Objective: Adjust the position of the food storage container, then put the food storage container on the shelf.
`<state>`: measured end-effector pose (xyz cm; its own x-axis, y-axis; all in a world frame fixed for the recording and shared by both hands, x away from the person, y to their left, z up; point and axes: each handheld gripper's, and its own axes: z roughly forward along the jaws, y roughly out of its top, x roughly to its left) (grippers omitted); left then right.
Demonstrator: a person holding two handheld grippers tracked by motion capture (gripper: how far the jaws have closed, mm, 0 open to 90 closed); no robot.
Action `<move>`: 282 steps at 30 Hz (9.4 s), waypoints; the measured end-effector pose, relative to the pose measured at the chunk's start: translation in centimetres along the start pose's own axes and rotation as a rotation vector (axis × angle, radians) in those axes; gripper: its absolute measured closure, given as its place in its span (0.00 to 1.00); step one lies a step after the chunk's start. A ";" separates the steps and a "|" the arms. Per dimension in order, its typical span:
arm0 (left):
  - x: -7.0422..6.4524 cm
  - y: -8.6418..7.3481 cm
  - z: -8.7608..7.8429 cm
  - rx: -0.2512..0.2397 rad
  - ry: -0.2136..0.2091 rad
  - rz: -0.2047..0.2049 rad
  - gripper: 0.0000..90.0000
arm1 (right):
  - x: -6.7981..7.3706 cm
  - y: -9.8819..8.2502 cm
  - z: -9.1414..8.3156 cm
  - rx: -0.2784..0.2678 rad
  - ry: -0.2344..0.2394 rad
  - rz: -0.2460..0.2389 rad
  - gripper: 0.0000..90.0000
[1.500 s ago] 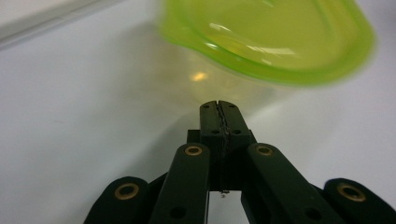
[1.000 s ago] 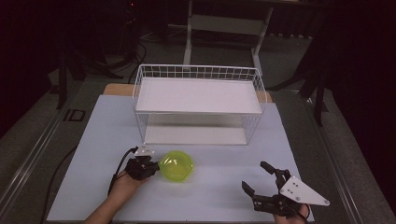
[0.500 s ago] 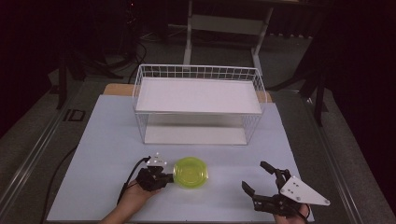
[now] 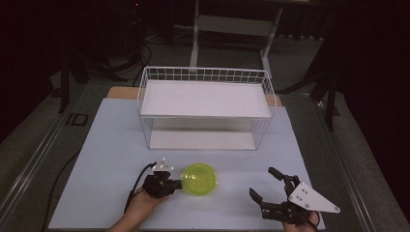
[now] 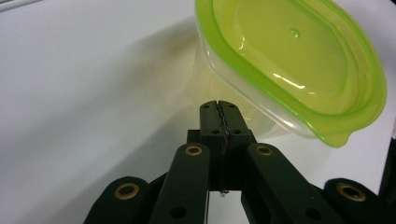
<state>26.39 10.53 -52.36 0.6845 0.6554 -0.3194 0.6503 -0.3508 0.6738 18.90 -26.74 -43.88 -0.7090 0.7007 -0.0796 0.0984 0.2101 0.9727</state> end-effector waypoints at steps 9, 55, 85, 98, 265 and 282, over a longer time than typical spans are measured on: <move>-1.1 1.6 2.1 0.008 -0.015 0.027 1.00 | -0.2 -0.1 -0.1 -0.002 0.001 0.009 0.16; -5.2 1.2 -6.3 -0.348 -0.098 0.213 0.01 | 1.1 1.0 0.8 0.046 0.061 -0.016 0.16; -5.3 6.6 -5.0 -0.321 -0.199 0.168 0.02 | -2.1 4.0 5.1 0.187 0.083 0.136 0.16; -3.7 6.3 -2.2 -0.221 -0.176 0.035 0.02 | -3.4 1.8 7.7 0.295 0.133 0.242 0.16; -2.8 15.5 -12.3 -0.553 -0.014 0.047 0.31 | -5.2 13.8 16.5 0.344 0.168 0.308 1.00; -3.7 6.6 -8.6 -0.543 0.104 0.150 0.01 | -5.3 13.2 18.9 0.287 0.127 0.374 1.00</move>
<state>25.31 11.55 -41.05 0.7020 0.6972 -0.1451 0.2674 -0.0693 0.9611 37.16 -14.80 -34.76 -0.6659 0.6793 0.3084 0.5386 0.1517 0.8288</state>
